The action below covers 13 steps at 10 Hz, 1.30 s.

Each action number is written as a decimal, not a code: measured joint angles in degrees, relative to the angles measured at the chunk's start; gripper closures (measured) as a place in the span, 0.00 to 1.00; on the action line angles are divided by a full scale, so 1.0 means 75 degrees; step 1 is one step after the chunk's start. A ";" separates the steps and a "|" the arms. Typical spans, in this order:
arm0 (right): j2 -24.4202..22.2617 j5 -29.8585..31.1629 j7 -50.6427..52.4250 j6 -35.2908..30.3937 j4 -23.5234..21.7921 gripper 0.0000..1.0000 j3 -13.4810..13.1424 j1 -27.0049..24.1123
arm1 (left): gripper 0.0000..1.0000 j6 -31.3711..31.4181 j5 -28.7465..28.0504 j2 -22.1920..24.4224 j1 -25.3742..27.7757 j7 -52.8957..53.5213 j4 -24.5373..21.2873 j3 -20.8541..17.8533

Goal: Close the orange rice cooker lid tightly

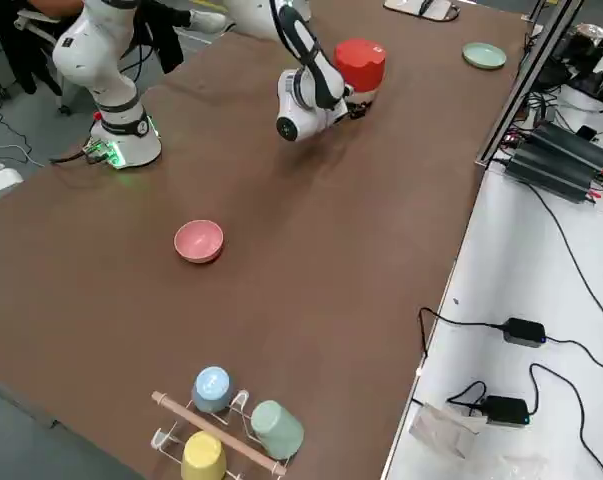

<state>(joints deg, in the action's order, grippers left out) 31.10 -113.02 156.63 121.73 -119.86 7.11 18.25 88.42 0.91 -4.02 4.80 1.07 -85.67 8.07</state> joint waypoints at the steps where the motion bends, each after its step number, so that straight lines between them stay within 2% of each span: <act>1: -0.0222 0.0335 -0.0219 0.0304 -0.0076 0.00 0.0014 -0.0004 | 0.00 0.0000 0.0000 0.0001 0.0000 0.0000 0.0001 0.0000; 3: -0.0656 0.1278 -0.1324 0.1078 -0.0208 0.00 0.0021 -0.0056 | 0.00 0.0000 0.0000 0.0002 0.0000 0.0000 0.0002 -0.0001; 5: -0.1058 0.2611 -0.3406 0.1812 -0.0215 0.00 0.0026 -0.0091 | 0.00 0.0000 0.0000 0.0002 0.0000 0.0000 0.0002 -0.0001; 9: -0.1669 0.5152 -0.7149 0.2621 -0.0234 0.00 0.0023 -0.0110 | 0.00 0.0000 0.0000 0.0003 0.0000 0.0000 0.0003 0.0000; 13: -0.2250 0.8247 -1.2076 0.3096 -0.0340 0.00 -0.0002 -0.0317 | 0.00 0.0000 0.0000 0.0003 -0.0003 0.0000 0.0003 0.0006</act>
<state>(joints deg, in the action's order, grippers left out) 14.23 -51.17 66.06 144.95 -122.41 7.10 15.87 88.42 0.91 -4.00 4.78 1.07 -85.64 8.11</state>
